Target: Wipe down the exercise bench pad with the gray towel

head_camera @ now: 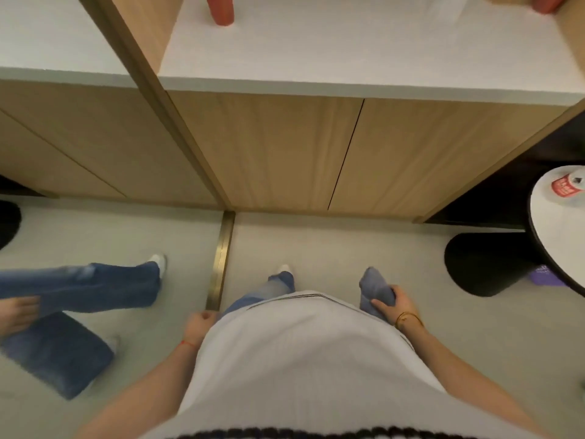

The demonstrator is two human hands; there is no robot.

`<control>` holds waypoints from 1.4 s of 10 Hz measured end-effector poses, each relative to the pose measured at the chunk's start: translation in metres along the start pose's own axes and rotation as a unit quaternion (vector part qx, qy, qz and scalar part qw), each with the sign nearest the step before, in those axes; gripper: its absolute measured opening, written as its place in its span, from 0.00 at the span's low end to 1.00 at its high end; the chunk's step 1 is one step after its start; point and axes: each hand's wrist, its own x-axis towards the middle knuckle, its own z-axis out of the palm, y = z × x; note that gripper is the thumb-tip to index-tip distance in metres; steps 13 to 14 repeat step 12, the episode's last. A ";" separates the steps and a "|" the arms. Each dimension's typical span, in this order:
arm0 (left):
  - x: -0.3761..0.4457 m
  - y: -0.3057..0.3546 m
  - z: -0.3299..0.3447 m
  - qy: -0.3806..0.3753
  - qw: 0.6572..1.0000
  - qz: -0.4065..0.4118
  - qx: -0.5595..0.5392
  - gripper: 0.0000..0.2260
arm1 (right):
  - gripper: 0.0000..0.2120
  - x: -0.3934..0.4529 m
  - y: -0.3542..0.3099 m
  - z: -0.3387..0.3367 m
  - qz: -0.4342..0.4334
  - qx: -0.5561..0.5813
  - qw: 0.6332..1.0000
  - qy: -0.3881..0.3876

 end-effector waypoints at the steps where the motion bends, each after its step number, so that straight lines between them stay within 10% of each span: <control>1: 0.061 0.083 -0.034 0.013 0.998 0.036 0.039 0.09 | 0.25 0.024 -0.027 -0.018 0.021 -0.002 1.000 0.019; 6: 0.122 0.505 -0.094 0.218 0.832 0.500 0.098 0.13 | 0.30 0.163 -0.356 -0.283 -0.417 -0.081 0.857 0.290; 9: 0.179 0.561 -0.056 0.236 0.842 0.453 0.172 0.15 | 0.32 0.261 -0.432 -0.305 -0.488 -0.260 0.814 0.179; 14: 0.182 0.573 -0.067 0.231 0.856 0.452 0.097 0.13 | 0.31 0.260 -0.425 -0.316 -0.493 -0.083 0.835 0.230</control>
